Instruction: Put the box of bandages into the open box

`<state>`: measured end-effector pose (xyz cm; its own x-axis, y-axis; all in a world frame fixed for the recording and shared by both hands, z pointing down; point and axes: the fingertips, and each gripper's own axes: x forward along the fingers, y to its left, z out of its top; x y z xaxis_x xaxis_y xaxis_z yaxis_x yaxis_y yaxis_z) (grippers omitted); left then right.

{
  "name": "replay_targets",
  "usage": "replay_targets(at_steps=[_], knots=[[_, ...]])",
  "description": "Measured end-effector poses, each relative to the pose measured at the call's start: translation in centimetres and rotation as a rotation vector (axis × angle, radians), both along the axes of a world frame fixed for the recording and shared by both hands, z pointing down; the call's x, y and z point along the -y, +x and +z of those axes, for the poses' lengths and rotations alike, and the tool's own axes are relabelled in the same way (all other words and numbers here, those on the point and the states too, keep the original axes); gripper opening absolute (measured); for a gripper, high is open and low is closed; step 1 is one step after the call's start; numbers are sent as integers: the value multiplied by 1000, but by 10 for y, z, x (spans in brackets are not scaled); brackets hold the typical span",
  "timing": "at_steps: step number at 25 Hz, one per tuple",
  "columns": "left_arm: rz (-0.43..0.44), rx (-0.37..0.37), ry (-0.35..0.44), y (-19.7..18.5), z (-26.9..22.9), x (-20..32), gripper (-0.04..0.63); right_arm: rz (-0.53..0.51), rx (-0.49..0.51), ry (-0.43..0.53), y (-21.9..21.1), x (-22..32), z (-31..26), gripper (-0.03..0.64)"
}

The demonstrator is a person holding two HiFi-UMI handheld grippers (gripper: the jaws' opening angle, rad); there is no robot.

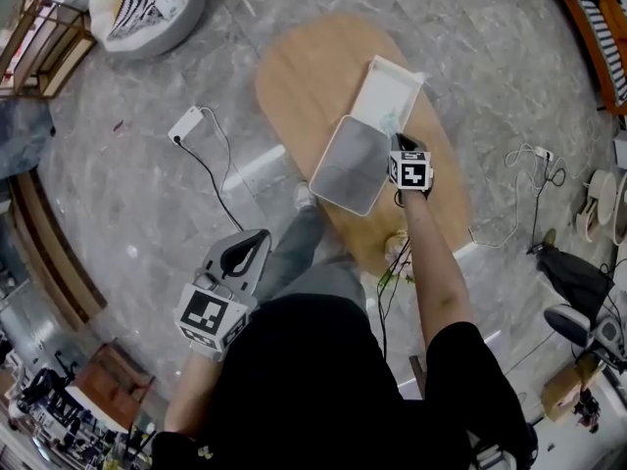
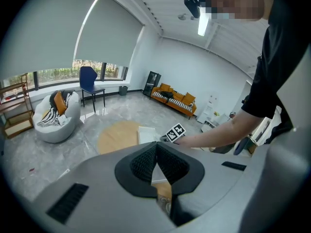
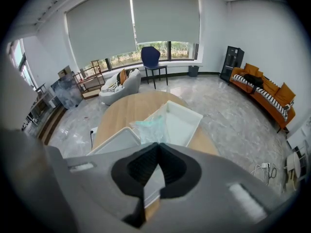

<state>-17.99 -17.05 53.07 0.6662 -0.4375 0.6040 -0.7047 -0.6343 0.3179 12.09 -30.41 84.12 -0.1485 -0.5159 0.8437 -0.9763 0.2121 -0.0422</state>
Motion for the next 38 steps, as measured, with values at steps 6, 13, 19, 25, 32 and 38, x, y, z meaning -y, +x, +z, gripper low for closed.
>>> replay_targets(at_steps=[6, 13, 19, 25, 32, 38], knots=[[-13, 33, -33, -15, 20, -7, 12, -7, -23, -41, 4, 13, 34, -2], [-31, 56, -58, -28, 33, -13, 11, -7, -50, -64, 3, 23, 60, -2], [-46, 61, -71, -32, 39, -21, 11, 23, -57, -77, 8, 33, 70, 10], [-44, 61, -68, -31, 38, -30, 12, 34, -66, -67, 12, 30, 66, 51], [-28, 50, -42, -27, 31, -37, 11, 18, -68, -51, 10, 17, 52, 67], [-33, 30, -19, -15, 18, -44, 11, -20, -70, -7, 8, 7, 21, 67]])
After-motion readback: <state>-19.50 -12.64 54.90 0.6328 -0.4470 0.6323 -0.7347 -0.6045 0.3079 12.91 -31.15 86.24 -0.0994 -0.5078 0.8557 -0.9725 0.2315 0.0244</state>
